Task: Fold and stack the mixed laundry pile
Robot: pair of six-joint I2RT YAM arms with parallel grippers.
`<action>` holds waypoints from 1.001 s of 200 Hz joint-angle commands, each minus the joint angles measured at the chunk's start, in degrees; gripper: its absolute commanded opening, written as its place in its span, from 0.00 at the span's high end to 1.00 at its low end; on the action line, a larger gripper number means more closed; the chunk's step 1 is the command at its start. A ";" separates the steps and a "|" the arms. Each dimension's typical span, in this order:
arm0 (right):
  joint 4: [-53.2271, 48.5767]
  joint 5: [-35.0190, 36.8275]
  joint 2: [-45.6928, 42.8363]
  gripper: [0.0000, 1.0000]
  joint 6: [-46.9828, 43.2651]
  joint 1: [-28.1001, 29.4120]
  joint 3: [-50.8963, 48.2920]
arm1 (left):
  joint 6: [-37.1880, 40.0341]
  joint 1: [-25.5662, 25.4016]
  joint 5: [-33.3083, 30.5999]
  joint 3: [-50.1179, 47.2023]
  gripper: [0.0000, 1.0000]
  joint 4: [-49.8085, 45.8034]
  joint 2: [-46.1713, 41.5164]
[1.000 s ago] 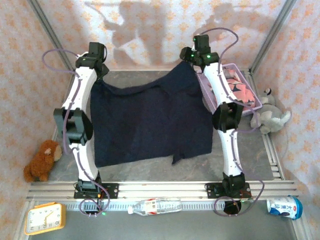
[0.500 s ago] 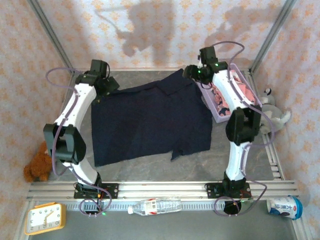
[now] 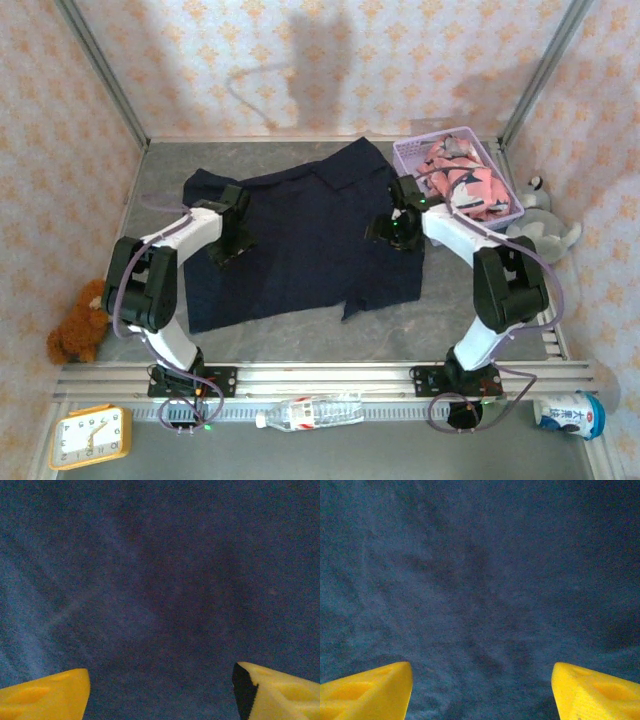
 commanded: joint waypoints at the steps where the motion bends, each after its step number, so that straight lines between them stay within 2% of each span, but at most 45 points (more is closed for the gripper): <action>1: 7.22 2.25 3.16 0.27 4.40 0.28 0.72 | -1.58 0.01 -5.54 0.66 0.28 1.69 1.91; 53: 8.72 5.28 15.85 0.27 4.50 0.44 11.46 | 1.65 1.56 -9.52 8.28 0.31 1.74 11.65; 83: 6.91 2.60 24.52 0.28 3.72 0.44 23.50 | 5.34 4.54 -10.66 17.21 0.30 -1.09 19.52; 113: 0.11 2.08 29.54 0.27 0.51 0.40 36.71 | 9.54 7.30 -10.26 27.96 0.26 -6.64 23.74; 135: -3.16 1.65 27.62 0.25 -1.98 0.48 40.49 | 13.47 7.48 -10.82 32.92 0.11 -9.61 22.70; 148: -4.41 1.63 24.70 0.25 -3.21 0.41 39.66 | 14.93 7.45 -10.07 34.07 0.07 -10.96 20.93; 174: -5.99 2.32 16.56 0.24 -5.54 0.33 32.48 | 17.20 5.77 -6.21 30.42 0.05 -10.52 13.98; 200: -6.65 2.01 7.49 0.25 -6.80 -0.17 21.82 | 17.11 0.76 -0.84 22.43 0.07 -7.20 4.63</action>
